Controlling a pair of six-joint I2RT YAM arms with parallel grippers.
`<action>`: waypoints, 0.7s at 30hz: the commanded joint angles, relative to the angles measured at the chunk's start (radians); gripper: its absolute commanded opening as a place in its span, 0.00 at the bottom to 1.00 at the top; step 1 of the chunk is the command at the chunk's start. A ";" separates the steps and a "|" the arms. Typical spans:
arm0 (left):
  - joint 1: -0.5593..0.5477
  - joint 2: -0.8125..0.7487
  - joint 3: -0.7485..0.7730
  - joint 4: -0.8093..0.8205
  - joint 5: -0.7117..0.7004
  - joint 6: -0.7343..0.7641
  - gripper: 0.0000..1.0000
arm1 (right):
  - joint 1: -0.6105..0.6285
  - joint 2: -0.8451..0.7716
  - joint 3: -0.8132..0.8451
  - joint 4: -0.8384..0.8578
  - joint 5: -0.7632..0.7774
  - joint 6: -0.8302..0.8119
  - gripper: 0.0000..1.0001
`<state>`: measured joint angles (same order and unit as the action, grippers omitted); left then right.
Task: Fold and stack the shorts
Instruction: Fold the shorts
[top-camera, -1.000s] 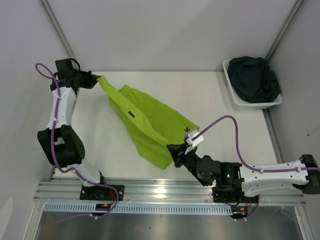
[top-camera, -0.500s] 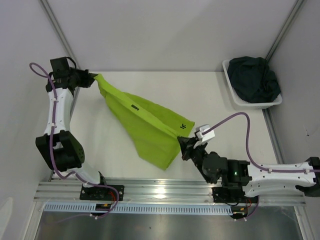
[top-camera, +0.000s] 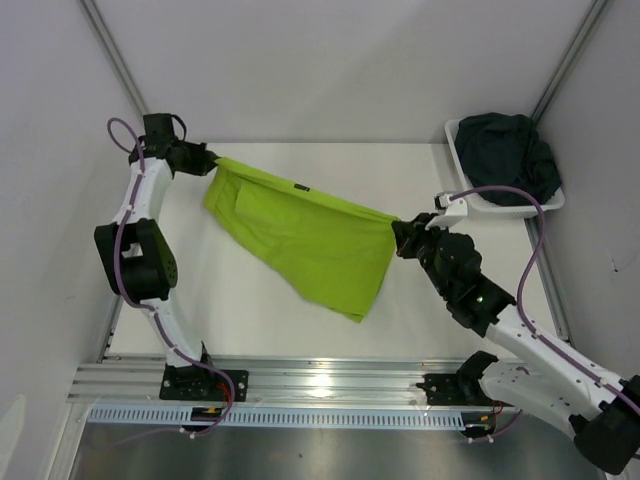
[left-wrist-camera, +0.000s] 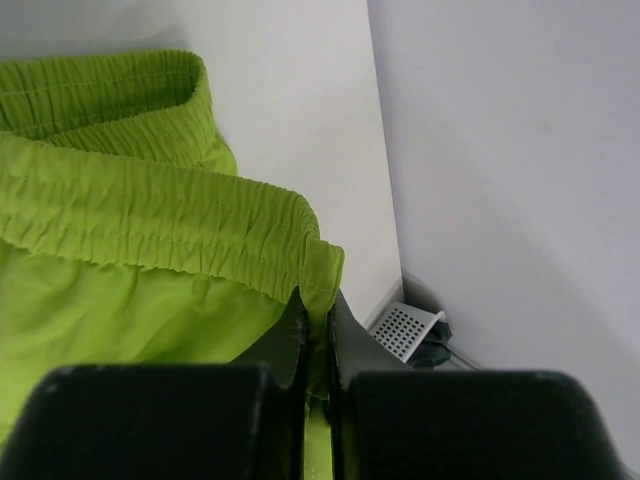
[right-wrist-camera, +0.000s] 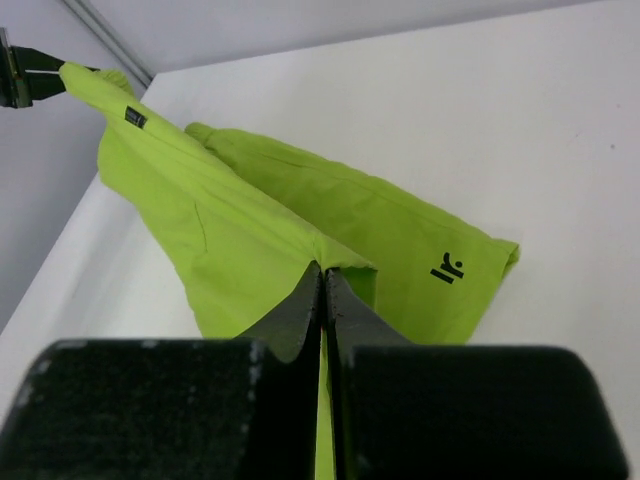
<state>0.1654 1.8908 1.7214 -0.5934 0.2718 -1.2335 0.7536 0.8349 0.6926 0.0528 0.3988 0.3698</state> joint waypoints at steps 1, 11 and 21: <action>0.005 0.040 0.079 0.058 -0.060 -0.026 0.00 | -0.129 0.053 -0.022 0.077 -0.218 0.044 0.00; -0.029 0.185 0.190 0.066 -0.086 -0.032 0.00 | -0.327 0.280 -0.051 0.255 -0.327 0.139 0.00; -0.049 0.267 0.228 0.132 -0.092 -0.058 0.15 | -0.401 0.452 -0.058 0.347 -0.333 0.181 0.00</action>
<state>0.1131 2.1391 1.8950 -0.5423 0.2119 -1.2602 0.3912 1.2350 0.6300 0.3355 0.0601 0.5243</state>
